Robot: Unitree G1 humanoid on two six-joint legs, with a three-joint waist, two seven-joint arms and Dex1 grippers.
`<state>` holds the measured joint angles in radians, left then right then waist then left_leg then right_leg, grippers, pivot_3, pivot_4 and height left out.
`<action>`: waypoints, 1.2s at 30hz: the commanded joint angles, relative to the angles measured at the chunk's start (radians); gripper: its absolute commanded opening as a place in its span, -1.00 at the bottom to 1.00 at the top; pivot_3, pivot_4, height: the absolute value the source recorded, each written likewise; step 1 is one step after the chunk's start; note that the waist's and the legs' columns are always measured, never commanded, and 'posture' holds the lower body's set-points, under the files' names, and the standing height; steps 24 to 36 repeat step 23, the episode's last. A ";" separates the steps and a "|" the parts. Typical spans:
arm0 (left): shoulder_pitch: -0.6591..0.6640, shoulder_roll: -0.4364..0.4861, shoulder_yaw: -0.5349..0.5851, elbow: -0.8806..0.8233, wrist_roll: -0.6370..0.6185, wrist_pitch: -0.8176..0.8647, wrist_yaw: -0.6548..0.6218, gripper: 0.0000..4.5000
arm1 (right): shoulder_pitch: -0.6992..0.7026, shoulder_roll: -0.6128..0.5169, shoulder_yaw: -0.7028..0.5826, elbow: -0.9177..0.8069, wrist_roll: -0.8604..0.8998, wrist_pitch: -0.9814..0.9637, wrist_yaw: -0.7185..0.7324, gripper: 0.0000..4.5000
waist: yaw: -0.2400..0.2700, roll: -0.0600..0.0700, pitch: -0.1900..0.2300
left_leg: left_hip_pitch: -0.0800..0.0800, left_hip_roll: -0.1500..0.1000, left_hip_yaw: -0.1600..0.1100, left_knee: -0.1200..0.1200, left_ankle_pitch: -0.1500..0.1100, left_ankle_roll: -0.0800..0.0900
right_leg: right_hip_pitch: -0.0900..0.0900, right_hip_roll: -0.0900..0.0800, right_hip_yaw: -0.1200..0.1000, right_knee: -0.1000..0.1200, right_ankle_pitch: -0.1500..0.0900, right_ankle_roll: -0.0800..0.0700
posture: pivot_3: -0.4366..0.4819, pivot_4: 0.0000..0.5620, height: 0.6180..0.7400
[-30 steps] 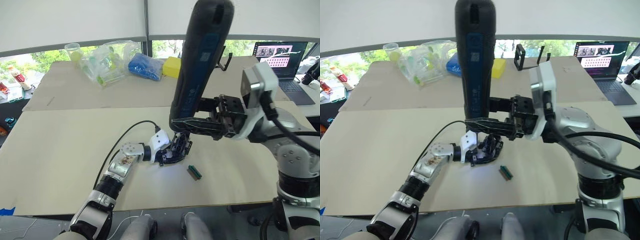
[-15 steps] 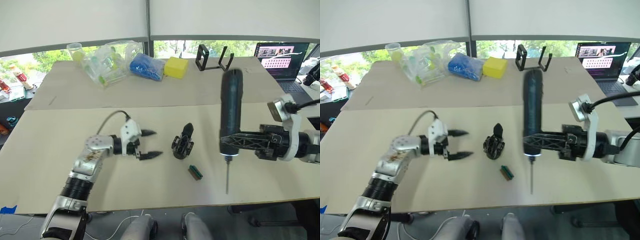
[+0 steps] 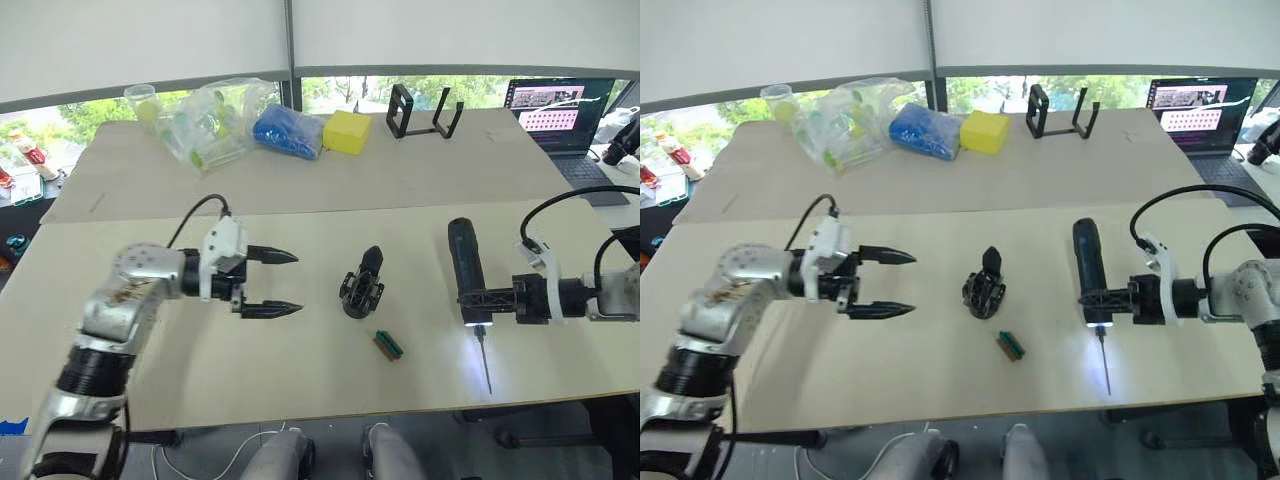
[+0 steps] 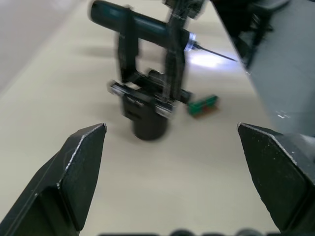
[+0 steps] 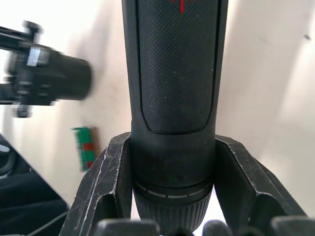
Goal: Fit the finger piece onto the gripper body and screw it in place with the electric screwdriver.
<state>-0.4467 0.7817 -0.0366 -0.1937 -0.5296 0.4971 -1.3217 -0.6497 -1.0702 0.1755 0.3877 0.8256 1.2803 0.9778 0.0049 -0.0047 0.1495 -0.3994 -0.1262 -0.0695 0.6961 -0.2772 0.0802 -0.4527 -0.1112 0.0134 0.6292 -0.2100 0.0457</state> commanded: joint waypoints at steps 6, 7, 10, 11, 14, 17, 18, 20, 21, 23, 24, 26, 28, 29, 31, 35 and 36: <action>0.082 0.108 0.076 -0.146 -0.120 0.169 0.024 1.00 | 0.037 -0.026 -0.016 0.043 -0.217 -0.314 0.187 0.75 | 0.008 0.000 0.000 | -0.004 0.000 0.000 0.003 0.001 -0.001 | -0.003 0.000 -0.002 0.002 0.000 0.000 | -0.05 -0.47 1.00; 0.096 0.122 0.089 -0.150 -0.130 0.183 0.024 1.00 | 0.056 -0.033 -0.040 0.044 -0.232 -0.372 0.208 0.91 | 0.007 0.001 0.000 | -0.004 0.000 0.000 0.003 0.001 -0.001 | -0.003 0.000 -0.002 0.002 0.000 0.000 | -0.05 -0.47 1.00; 0.153 0.183 0.145 -0.156 -0.158 0.215 0.007 1.00 | 0.134 -0.073 -0.149 0.040 -0.267 -0.608 0.301 0.97 | 0.006 0.002 0.001 | -0.003 0.000 0.000 0.003 0.001 -0.002 | -0.003 0.001 -0.002 0.003 0.000 0.000 | -0.05 -0.47 1.00; 0.179 0.214 0.173 -0.151 -0.168 0.227 -0.008 1.00 | 0.179 -0.099 -0.194 0.028 -0.274 -0.711 0.363 0.97 | 0.007 0.003 0.001 | -0.003 0.000 0.000 0.002 0.001 -0.002 | -0.004 0.001 -0.001 0.003 0.000 0.000 | -0.05 -0.47 1.00; 0.268 0.299 0.269 -0.109 -0.164 0.218 -0.055 1.00 | 0.275 -0.173 -0.330 0.026 -0.257 -0.849 0.502 0.97 | 0.005 0.005 0.001 | -0.002 0.000 0.000 0.000 0.001 -0.003 | -0.004 0.004 -0.002 0.003 0.000 0.000 | -0.05 -0.47 1.00; 0.328 0.336 0.328 -0.065 -0.124 0.159 -0.069 1.00 | 0.345 -0.219 -0.406 0.060 -0.275 -0.949 0.595 0.97 | 0.004 0.006 0.001 | 0.001 0.001 0.001 -0.001 0.002 -0.003 | -0.002 0.005 -0.001 0.003 0.000 -0.001 | -0.05 -0.47 1.00; 0.345 0.342 0.345 -0.049 -0.113 0.143 -0.069 1.00 | 0.364 -0.223 -0.431 0.068 -0.279 -0.965 0.604 0.97 | 0.004 0.006 0.002 | 0.002 0.002 0.001 -0.001 0.002 -0.004 | 0.000 0.004 -0.001 0.002 0.000 -0.001 | -0.05 -0.47 1.00; 0.361 0.340 0.356 -0.038 -0.105 0.125 -0.061 1.00 | 0.382 -0.218 -0.462 0.080 -0.281 -0.976 0.606 0.97 | 0.004 0.006 0.002 | 0.007 0.003 0.001 -0.002 0.002 -0.004 | 0.005 0.003 -0.001 0.001 0.000 -0.002 | -0.05 -0.47 1.00; 0.365 0.335 0.357 -0.037 -0.103 0.117 -0.056 1.00 | 0.388 -0.214 -0.472 0.083 -0.281 -0.978 0.605 0.97 | 0.004 0.006 0.002 | 0.011 0.003 0.001 -0.003 0.001 -0.005 | 0.010 0.003 -0.001 0.000 0.000 -0.003 | -0.05 -0.47 1.00; 0.359 0.319 0.347 -0.039 -0.100 0.107 -0.039 1.00 | 0.392 -0.204 -0.480 0.087 -0.284 -0.980 0.603 0.97 | 0.003 0.006 0.002 | 0.015 0.003 0.001 -0.004 -0.004 -0.007 | 0.014 0.003 -0.001 -0.001 0.000 -0.003 | -0.05 -0.47 1.00; 0.359 0.319 0.347 -0.039 -0.100 0.107 -0.039 1.00 | 0.392 -0.204 -0.480 0.087 -0.284 -0.980 0.603 0.97 | 0.003 0.006 0.002 | 0.015 0.003 0.001 -0.004 -0.004 -0.007 | 0.014 0.003 -0.001 -0.001 0.000 -0.003 | -0.05 -0.47 1.00; 0.359 0.319 0.347 -0.039 -0.100 0.107 -0.039 1.00 | 0.392 -0.204 -0.480 0.087 -0.284 -0.980 0.603 0.97 | 0.003 0.006 0.002 | 0.015 0.003 0.001 -0.004 -0.004 -0.007 | 0.014 0.003 -0.001 -0.001 0.000 -0.003 | -0.05 -0.47 1.00; 0.359 0.319 0.347 -0.039 -0.100 0.107 -0.039 1.00 | 0.392 -0.204 -0.480 0.087 -0.284 -0.980 0.603 0.97 | 0.003 0.006 0.002 | 0.015 0.003 0.001 -0.004 -0.004 -0.007 | 0.014 0.003 -0.001 -0.001 0.000 -0.003 | -0.05 -0.47 1.00; 0.359 0.319 0.347 -0.039 -0.100 0.107 -0.039 1.00 | 0.392 -0.204 -0.480 0.087 -0.284 -0.980 0.603 0.97 | 0.003 0.006 0.002 | 0.015 0.003 0.001 -0.004 -0.004 -0.007 | 0.014 0.003 -0.001 -0.001 0.000 -0.003 | -0.05 -0.47 1.00; 0.359 0.319 0.347 -0.039 -0.100 0.107 -0.039 1.00 | 0.392 -0.204 -0.480 0.087 -0.284 -0.980 0.603 0.97 | 0.003 0.006 0.002 | 0.015 0.003 0.001 -0.004 -0.004 -0.007 | 0.014 0.003 -0.001 -0.001 0.000 -0.003 | -0.05 -0.47 1.00; 0.359 0.319 0.347 -0.039 -0.100 0.107 -0.039 1.00 | 0.392 -0.204 -0.480 0.087 -0.284 -0.980 0.603 0.97 | 0.003 0.006 0.002 | 0.015 0.003 0.001 -0.004 -0.004 -0.007 | 0.014 0.003 -0.001 -0.001 0.000 -0.003 | -0.05 -0.47 1.00; 0.359 0.319 0.347 -0.039 -0.100 0.107 -0.039 1.00 | 0.392 -0.204 -0.480 0.087 -0.284 -0.980 0.603 0.97 | 0.003 0.006 0.002 | 0.015 0.003 0.001 -0.004 -0.004 -0.007 | 0.014 0.003 -0.001 -0.001 0.000 -0.003 | -0.05 -0.47 1.00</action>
